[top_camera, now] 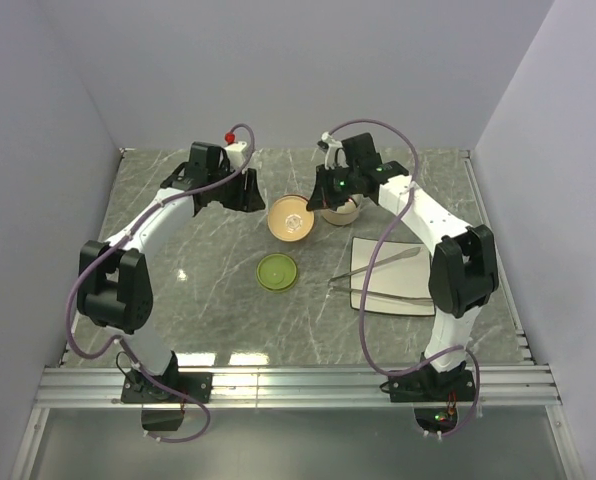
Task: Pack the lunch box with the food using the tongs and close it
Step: Pass the lid of the lunch box from the right arm to the left, then put the lid back on the lunch box, then move the lunch box, then pick up the lid of the lunch box with the left arm
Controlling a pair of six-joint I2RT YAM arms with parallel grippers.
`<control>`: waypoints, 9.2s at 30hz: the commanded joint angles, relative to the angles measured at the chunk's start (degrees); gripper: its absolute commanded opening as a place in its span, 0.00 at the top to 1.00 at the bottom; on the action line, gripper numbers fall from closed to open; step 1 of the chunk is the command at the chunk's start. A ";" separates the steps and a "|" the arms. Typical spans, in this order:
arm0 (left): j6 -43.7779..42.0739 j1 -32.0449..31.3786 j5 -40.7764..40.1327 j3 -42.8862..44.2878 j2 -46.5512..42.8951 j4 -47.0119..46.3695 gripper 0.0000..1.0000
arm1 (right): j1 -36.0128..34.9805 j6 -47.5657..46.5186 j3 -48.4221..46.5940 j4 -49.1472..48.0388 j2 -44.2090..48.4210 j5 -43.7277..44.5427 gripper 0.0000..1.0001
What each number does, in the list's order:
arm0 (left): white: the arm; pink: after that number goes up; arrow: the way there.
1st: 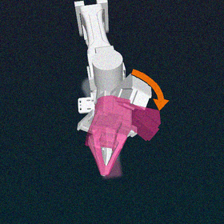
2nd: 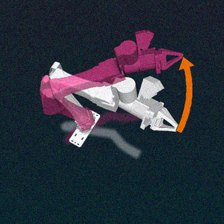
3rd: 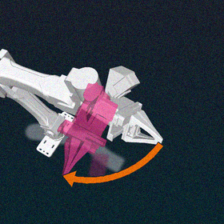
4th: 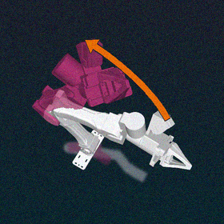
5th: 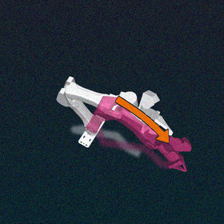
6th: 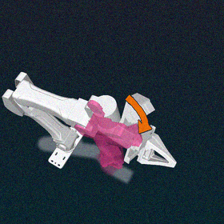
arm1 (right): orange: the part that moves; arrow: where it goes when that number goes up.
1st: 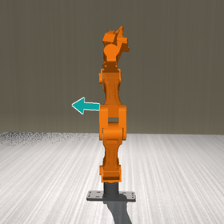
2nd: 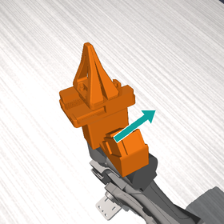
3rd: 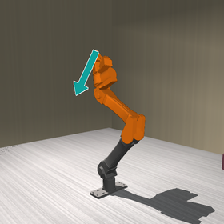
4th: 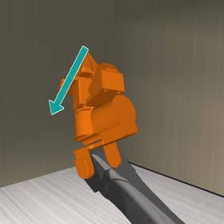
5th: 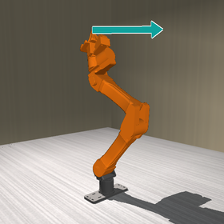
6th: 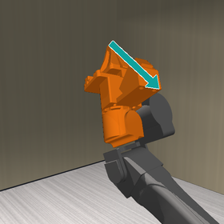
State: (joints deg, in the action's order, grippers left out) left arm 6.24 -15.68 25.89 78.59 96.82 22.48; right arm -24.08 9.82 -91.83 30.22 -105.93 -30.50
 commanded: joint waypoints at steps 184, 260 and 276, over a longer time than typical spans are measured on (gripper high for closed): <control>-18.54 -11.30 -33.62 25.39 35.02 27.35 0.40 | 21.61 1.07 5.96 -6.84 8.02 -4.39 0.47; -16.08 -10.42 -20.70 29.26 27.99 20.85 0.37 | 21.79 -2.09 9.57 -4.55 11.71 -7.73 0.46; -15.03 -10.25 -18.42 17.66 27.46 19.35 0.38 | 21.88 -2.62 8.86 -3.76 10.48 -7.38 0.46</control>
State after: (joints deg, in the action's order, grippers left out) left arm -9.23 -25.78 6.42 101.27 120.81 34.57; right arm -2.68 7.94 -82.89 26.44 -96.55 -37.98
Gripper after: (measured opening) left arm 0.624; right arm 0.536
